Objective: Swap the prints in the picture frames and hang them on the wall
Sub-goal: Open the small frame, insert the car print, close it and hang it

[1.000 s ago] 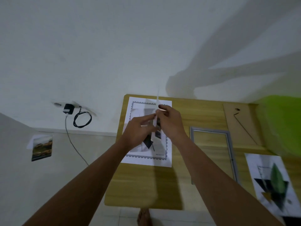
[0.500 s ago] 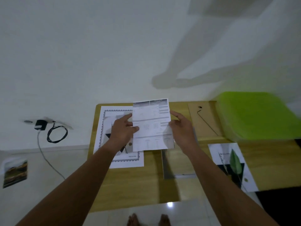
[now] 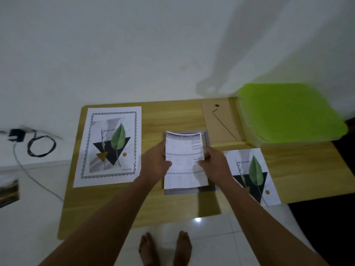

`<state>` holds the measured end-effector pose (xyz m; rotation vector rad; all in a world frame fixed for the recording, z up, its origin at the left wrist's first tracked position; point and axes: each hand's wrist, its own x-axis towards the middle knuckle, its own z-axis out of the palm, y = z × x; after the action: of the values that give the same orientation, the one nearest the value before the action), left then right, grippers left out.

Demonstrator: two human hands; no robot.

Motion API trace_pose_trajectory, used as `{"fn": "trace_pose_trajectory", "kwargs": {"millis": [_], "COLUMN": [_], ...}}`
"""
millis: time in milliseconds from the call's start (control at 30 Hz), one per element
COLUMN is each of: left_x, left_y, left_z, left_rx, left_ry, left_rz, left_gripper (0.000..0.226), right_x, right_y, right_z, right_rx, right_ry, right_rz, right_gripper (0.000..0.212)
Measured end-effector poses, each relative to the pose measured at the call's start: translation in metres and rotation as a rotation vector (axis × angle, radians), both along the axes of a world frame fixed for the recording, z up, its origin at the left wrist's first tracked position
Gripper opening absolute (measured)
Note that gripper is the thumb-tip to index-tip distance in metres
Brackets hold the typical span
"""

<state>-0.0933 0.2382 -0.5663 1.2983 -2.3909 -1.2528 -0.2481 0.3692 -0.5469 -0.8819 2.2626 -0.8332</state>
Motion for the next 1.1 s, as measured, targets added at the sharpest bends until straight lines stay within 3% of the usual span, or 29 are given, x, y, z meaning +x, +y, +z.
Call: {"fn": "trace_pose_trajectory", "kwargs": {"millis": [100, 200, 300, 433, 633, 700, 800, 1100], "left_x": [-0.004, -0.004, -0.002, -0.001, -0.001, -0.001, 0.001, -0.004], "left_y": [0.004, 0.004, 0.002, -0.001, 0.002, -0.004, -0.015, -0.028], "left_z": [-0.011, -0.017, -0.02, -0.023, -0.017, -0.018, -0.022, -0.024], "left_rx": [-0.032, -0.158, -0.347, -0.531, -0.475, -0.457, -0.478, -0.419], "left_ry": [-0.081, -0.198, -0.244, -0.359, -0.396, -0.324, -0.403, -0.585], "left_rz": [-0.036, -0.064, -0.135, -0.384, -0.428, -0.388, -0.43, -0.521], "left_gripper": [0.075, 0.075, 0.077, 0.074, 0.073, 0.072, 0.062, 0.064], "right_x": [-0.008, -0.014, -0.017, -0.019, -0.028, -0.033, -0.056, -0.127], "right_y": [0.005, 0.012, 0.017, 0.019, 0.016, 0.011, -0.005, -0.061], "right_z": [-0.016, -0.029, -0.037, -0.046, -0.046, -0.041, -0.037, -0.052], "right_rx": [0.044, 0.102, 0.163, 0.214, 0.193, 0.154, 0.125, 0.412], "right_ry": [0.07, 0.18, 0.353, 0.445, 0.436, 0.428, 0.443, 0.567], "right_rz": [0.037, 0.073, 0.194, 0.428, 0.472, 0.44, 0.33, 0.131], "right_gripper": [0.055, 0.023, 0.048, 0.057, 0.056, 0.055, 0.053, 0.061]}}
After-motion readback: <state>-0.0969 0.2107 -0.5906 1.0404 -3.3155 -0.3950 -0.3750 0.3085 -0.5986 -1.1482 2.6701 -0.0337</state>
